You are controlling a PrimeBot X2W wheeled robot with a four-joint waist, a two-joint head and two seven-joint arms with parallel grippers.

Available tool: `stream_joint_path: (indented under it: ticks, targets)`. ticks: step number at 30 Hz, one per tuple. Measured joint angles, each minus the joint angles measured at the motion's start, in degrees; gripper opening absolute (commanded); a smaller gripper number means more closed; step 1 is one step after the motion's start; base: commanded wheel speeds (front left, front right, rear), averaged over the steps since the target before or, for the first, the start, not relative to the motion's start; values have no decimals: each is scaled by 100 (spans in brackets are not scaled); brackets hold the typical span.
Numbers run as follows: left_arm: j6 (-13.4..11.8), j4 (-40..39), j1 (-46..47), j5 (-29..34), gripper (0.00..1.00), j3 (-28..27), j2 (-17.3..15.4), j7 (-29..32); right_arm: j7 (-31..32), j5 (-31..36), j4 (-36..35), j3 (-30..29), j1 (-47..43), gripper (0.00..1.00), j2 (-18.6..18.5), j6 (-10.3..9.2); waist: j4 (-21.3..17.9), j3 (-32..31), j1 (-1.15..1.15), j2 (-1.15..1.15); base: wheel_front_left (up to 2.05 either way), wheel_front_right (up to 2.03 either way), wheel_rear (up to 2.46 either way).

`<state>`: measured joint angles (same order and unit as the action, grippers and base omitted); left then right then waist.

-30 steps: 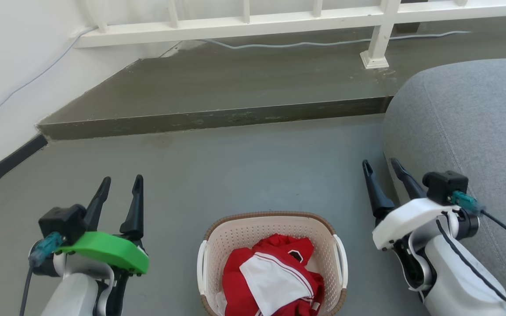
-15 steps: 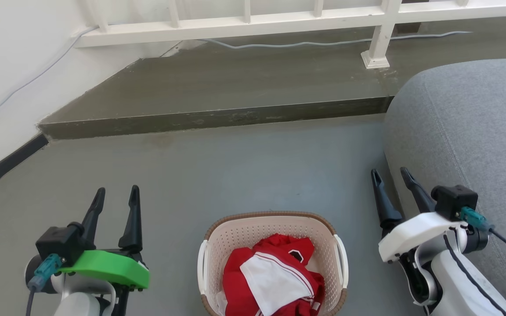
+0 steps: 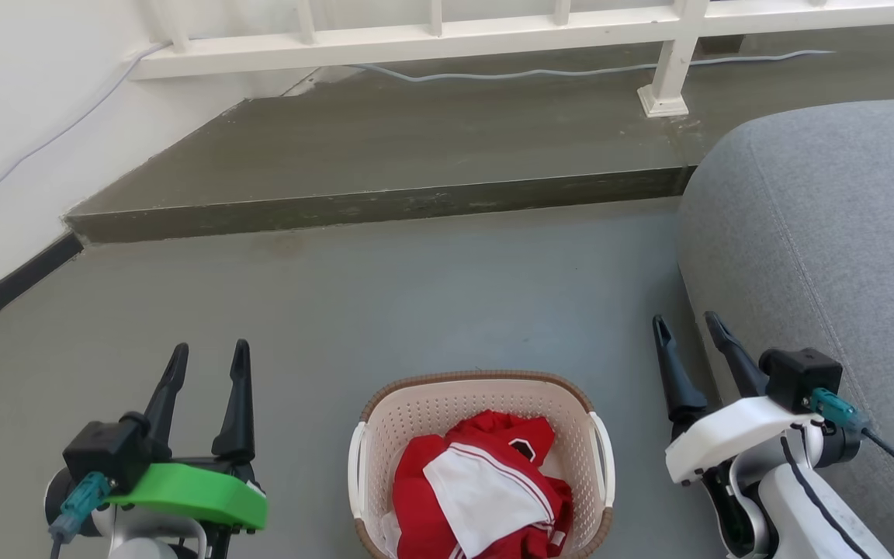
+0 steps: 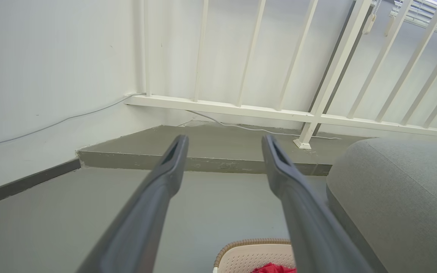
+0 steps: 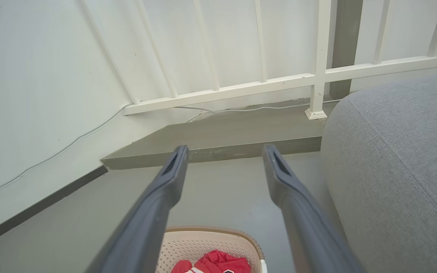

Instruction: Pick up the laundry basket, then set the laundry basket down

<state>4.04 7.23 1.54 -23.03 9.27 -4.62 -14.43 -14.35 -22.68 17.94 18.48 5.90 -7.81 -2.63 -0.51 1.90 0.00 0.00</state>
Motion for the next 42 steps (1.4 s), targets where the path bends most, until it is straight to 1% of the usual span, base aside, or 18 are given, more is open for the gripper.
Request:
stream_joint_path:
  ticks: [8, 20, 22, 26, 32, 33, 37, 42]
  targets:
    - [48, -19, -62, 66, 100, -140, 31, 0, 0, 115, -94, -115, -60, 100, 56, 12, -5, 43, 0, 0, 0, 0, 0]
    - [108, -33, -79, 126, 100, -277, 151, 0, 0, 266, -125, -174, -136, 100, 78, 110, 8, 51, 0, 0, 0, 0, 0]
    - [152, -31, -99, 163, 100, -299, 152, 0, 0, 282, -124, -177, -178, 100, 88, 112, 7, 42, 0, 0, 0, 0, 0]
    - [157, -4, -190, 165, 100, -302, 158, 0, 0, 311, -124, -208, -181, 100, 108, 156, 6, 24, 0, 0, 0, 0, 0]
    - [208, 62, -191, 163, 100, -304, 172, 0, 0, 360, -124, -275, -183, 100, 152, 165, 1, 7, 0, 0, 0, 0, 0]
    - [207, 89, -192, 162, 0, -303, 176, 1, 1, 359, -111, -277, -186, 0, 162, 176, 1, 6, 0, 0, 0, 0, 0]
    - [205, 366, -224, 162, 0, -266, 214, 27, 12, 356, 120, -258, -333, 0, 245, 170, 0, 5, 0, 0, 0, 0, 0]
    - [207, 422, -280, -3, 0, -263, 225, 70, 29, 201, 154, -298, -436, 0, 255, 179, 1, -2, 0, 0, 0, 0, 0]
